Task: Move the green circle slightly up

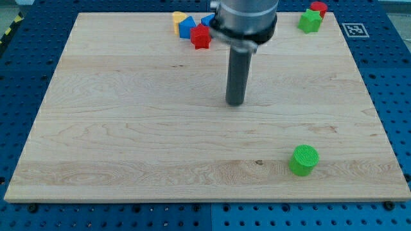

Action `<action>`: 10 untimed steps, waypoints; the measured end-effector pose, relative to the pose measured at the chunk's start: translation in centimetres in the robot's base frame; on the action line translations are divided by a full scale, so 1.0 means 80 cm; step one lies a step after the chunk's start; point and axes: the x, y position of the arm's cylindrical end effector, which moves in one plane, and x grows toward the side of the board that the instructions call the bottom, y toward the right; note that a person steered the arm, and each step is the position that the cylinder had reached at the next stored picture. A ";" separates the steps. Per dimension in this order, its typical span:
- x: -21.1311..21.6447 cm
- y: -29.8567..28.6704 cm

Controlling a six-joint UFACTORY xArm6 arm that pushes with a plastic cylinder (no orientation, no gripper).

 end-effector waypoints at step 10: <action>0.118 0.107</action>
